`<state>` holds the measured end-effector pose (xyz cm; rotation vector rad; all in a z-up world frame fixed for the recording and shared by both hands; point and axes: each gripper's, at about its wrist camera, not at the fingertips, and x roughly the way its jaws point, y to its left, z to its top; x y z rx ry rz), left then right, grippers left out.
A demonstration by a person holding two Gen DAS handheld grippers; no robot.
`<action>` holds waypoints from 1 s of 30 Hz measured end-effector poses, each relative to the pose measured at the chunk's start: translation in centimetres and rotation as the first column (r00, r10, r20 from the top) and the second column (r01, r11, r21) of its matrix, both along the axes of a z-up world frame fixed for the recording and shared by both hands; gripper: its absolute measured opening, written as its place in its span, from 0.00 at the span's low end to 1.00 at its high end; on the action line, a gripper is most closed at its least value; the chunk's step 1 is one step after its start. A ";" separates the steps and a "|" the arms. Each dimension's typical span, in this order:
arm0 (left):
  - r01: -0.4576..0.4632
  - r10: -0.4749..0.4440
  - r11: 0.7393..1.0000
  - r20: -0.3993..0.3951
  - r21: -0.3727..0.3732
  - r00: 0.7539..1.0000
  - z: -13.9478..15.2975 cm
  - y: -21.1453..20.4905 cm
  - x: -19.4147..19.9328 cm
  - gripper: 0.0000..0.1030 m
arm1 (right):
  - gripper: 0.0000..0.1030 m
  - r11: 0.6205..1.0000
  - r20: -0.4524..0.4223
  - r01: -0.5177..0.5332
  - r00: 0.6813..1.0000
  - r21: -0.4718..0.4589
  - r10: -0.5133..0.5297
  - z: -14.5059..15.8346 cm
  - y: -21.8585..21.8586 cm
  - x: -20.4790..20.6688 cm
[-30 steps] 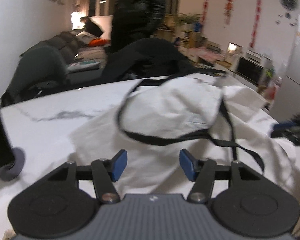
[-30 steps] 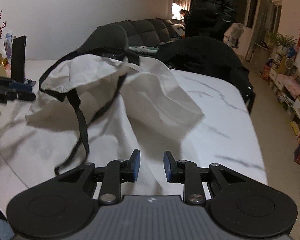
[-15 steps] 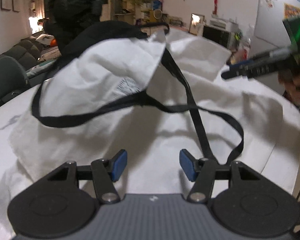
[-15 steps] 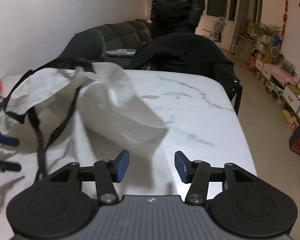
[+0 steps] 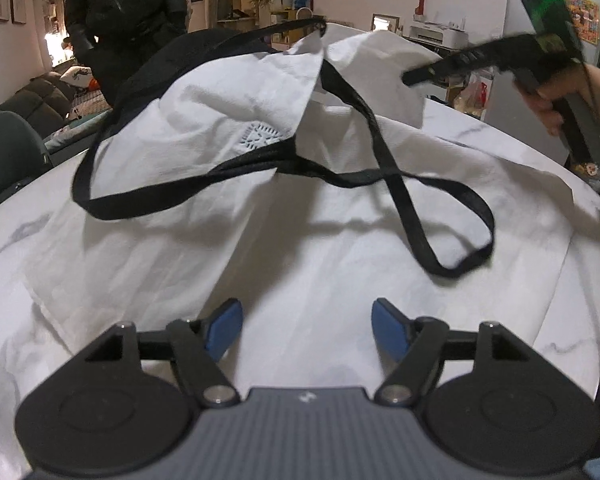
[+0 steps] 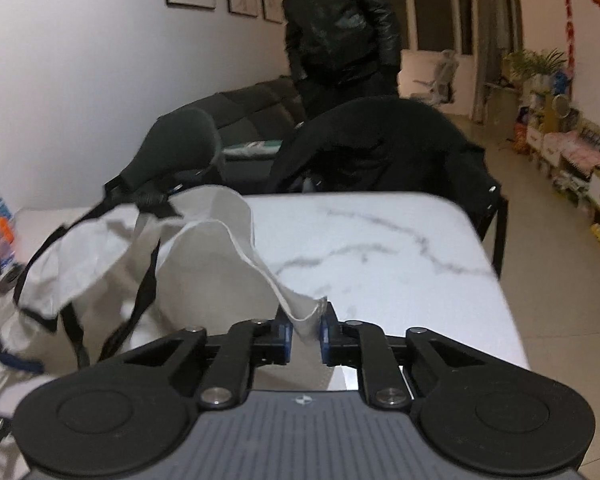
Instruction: Fold shopping bag
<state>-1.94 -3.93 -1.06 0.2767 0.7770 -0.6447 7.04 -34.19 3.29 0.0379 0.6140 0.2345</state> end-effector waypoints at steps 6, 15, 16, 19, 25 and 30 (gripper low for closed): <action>0.003 -0.003 1.000 0.008 -0.008 1.000 0.0 0.5 -0.5 0.71 | 0.10 0.995 0.009 0.080 0.997 -0.060 -0.080 0.2 0.9 3.3; 0.006 -0.006 1.000 0.014 -0.015 1.000 -0.1 2.1 -2.2 0.73 | 0.09 0.969 0.031 0.194 0.981 -0.153 -0.192 -1.0 1.2 7.0; 0.007 -0.007 1.000 0.014 -0.015 1.000 0.0 2.2 -2.4 0.74 | 0.09 0.964 0.036 0.209 0.978 -0.164 -0.206 -1.1 1.2 7.3; 0.007 -0.007 1.000 0.012 -0.014 1.000 0.0 2.4 -2.7 0.74 | 0.12 0.955 0.031 0.250 0.968 -0.156 -0.249 -1.5 1.0 7.7; -0.065 0.065 0.998 -0.024 0.014 0.998 0.9 3.7 -2.4 0.73 | 0.47 0.951 0.068 0.278 0.960 -0.133 -0.271 -0.8 0.7 5.8; -0.129 0.129 0.991 -0.002 0.032 0.992 1.9 5.3 -1.6 0.72 | 0.48 0.968 0.041 0.230 0.973 -0.097 -0.227 -1.3 0.9 3.9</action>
